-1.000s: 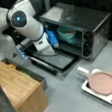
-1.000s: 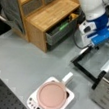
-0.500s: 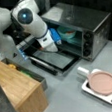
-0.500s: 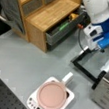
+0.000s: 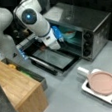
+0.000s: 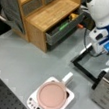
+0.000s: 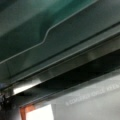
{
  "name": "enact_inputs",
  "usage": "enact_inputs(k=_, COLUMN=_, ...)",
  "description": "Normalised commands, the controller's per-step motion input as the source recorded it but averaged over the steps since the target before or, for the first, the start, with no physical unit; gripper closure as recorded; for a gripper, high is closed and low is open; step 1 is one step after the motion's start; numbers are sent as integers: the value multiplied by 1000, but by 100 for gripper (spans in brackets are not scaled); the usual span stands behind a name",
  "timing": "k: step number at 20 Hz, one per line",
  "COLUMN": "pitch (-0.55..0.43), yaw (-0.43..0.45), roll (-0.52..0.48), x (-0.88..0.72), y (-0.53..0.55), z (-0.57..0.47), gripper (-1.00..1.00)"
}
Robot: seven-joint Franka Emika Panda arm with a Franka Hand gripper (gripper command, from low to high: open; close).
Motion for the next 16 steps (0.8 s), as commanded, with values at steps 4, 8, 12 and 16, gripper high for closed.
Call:
enact_inputs(k=4, pitch=55, yaw=101, roll=257, x=110, y=107, z=-200, gripper=-100)
enact_inputs(k=8, pitch=6, yaw=60, roll=208, x=120, y=186, z=-173, gripper=-100)
enact_inputs(k=12, pitch=-28, yaw=44, roll=136, x=97, y=202, z=-96, gripper=-100)
enact_inputs(k=16, pitch=-53, yaw=27, roll=89, x=64, y=176, z=-54, gripper=-100)
